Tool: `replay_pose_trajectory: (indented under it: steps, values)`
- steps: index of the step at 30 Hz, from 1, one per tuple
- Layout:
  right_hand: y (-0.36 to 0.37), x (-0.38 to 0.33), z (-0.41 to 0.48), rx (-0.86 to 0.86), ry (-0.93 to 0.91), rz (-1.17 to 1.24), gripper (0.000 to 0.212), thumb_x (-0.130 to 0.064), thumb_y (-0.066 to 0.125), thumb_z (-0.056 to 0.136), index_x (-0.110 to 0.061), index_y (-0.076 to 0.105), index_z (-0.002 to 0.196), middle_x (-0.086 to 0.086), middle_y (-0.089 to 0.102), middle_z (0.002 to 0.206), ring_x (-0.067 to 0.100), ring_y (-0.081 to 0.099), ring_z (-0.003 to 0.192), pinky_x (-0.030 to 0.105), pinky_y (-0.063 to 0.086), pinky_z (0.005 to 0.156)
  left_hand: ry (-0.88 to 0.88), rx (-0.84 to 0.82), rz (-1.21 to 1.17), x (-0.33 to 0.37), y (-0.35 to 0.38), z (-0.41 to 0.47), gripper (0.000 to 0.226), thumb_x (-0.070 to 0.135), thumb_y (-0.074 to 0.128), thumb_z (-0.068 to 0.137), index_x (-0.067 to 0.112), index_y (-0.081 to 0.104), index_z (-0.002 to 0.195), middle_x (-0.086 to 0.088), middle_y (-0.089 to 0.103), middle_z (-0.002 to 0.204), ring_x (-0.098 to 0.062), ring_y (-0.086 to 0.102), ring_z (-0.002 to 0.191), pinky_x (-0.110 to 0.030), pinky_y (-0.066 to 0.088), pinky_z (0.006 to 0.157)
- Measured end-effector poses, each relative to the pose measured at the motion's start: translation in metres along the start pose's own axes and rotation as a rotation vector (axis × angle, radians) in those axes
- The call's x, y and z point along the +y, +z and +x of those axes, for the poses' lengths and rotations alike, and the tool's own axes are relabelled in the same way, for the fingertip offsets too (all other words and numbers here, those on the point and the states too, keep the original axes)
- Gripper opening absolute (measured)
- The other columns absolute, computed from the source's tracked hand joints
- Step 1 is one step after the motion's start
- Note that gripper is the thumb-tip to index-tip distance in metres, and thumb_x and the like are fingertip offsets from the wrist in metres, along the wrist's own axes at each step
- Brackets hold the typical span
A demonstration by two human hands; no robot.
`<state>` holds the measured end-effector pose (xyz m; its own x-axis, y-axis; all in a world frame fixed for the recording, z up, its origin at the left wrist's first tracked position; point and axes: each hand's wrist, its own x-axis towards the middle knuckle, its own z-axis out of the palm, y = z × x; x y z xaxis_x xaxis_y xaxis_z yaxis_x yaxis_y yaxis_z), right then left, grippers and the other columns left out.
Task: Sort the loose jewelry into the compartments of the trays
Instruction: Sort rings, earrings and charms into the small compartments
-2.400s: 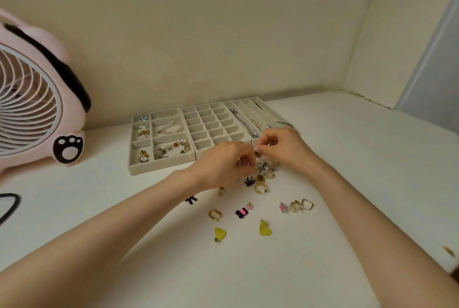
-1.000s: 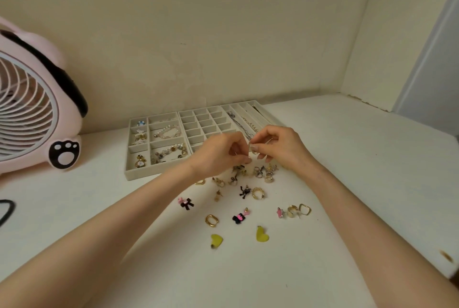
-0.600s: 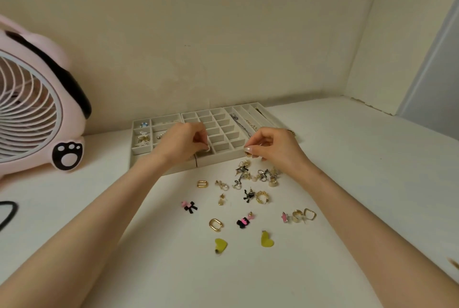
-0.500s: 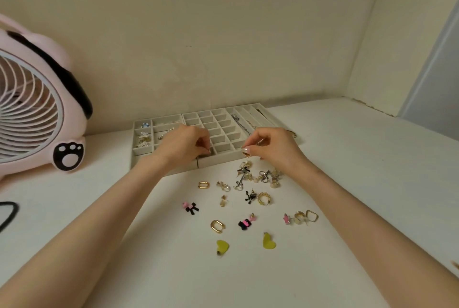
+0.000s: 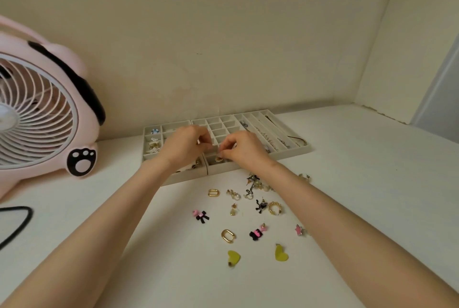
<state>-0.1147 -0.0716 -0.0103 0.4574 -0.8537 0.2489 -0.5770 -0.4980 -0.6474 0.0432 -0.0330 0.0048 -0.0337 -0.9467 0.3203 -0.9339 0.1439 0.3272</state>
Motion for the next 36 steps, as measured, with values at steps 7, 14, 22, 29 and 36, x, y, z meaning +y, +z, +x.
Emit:
replay_pose_trajectory:
  steps: [7, 14, 22, 29, 36]
  values:
    - [-0.013, 0.004, -0.006, -0.002, -0.007, -0.037, 0.011, -0.023, 0.071, 0.082, -0.022, 0.075, 0.092, -0.010, 0.064, 0.088, 0.006, 0.054, 0.085, 0.026, 0.043, 0.075, 0.020, 0.030, -0.037, 0.012, -0.005, -0.002, 0.007, 0.021, 0.061, 0.088, 0.016, 0.063, 0.091, 0.002, 0.064, 0.093, -0.013, 0.048, 0.068, -0.028, 0.039, 0.066]
    - [-0.081, 0.029, -0.040, -0.282, 0.100, -0.131, 0.010, -0.015, 0.076, 0.076, -0.023, 0.072, 0.076, -0.008, 0.069, 0.083, 0.006, 0.062, 0.082, 0.020, 0.045, 0.074, 0.205, -0.112, -0.173, 0.058, 0.014, -0.016, 0.010, 0.023, 0.065, 0.085, 0.018, 0.061, 0.093, 0.008, 0.061, 0.085, -0.012, 0.057, 0.076, -0.029, 0.049, 0.070]
    - [-0.094, 0.046, -0.070, -0.428, 0.128, -0.127, 0.017, -0.022, 0.083, 0.070, -0.025, 0.073, 0.083, -0.007, 0.060, 0.075, 0.003, 0.051, 0.069, 0.019, 0.038, 0.063, 0.286, -0.208, -0.211, 0.080, 0.036, -0.027, 0.008, 0.015, 0.065, 0.084, 0.016, 0.062, 0.091, 0.002, 0.066, 0.089, -0.012, 0.057, 0.076, -0.031, 0.049, 0.071]
    - [-0.087, 0.049, -0.074, -0.361, 0.120, -0.138, 0.015, -0.025, 0.082, 0.071, -0.022, 0.072, 0.082, -0.010, 0.063, 0.080, 0.000, 0.052, 0.068, 0.016, 0.036, 0.062, 0.187, -0.097, -0.202, 0.072, 0.031, -0.027, 0.009, 0.019, 0.064, 0.086, 0.016, 0.061, 0.094, 0.009, 0.059, 0.084, -0.012, 0.057, 0.078, -0.028, 0.049, 0.071]
    - [-0.096, 0.049, -0.067, -0.185, 0.080, 0.005, 0.009, -0.012, 0.076, 0.076, -0.019, 0.071, 0.078, -0.006, 0.070, 0.084, -0.006, 0.056, 0.058, 0.011, 0.045, 0.057, 0.084, -0.003, -0.229, 0.057, 0.022, -0.018, 0.004, 0.015, 0.061, 0.086, 0.017, 0.061, 0.089, 0.005, 0.061, 0.086, -0.012, 0.054, 0.075, -0.024, 0.044, 0.067]
